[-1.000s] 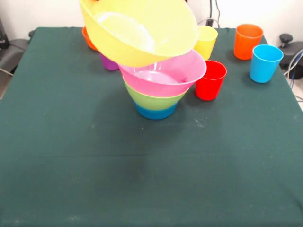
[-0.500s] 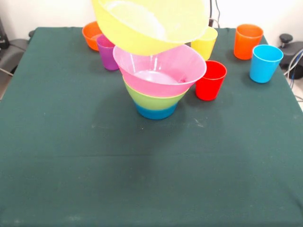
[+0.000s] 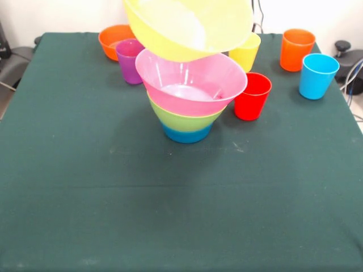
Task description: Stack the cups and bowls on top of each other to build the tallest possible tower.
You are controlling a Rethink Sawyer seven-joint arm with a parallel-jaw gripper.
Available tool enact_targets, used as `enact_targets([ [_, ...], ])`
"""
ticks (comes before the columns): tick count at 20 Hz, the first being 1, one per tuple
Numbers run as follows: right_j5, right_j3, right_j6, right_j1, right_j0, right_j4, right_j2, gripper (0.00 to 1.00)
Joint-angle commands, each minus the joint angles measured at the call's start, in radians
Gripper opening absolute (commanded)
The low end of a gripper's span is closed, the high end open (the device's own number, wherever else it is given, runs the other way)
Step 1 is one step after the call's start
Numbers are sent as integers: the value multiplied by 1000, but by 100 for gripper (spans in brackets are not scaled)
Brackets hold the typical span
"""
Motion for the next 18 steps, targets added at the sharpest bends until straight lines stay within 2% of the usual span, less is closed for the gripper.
enact_targets([
  [1, -85, 128, 128, 11, 54, 10, -2, 0],
  [12, -143, 126, 131, 51, 64, 16, -6, 0],
  [18, -181, 98, 118, 97, 57, -4, -6, 0],
])
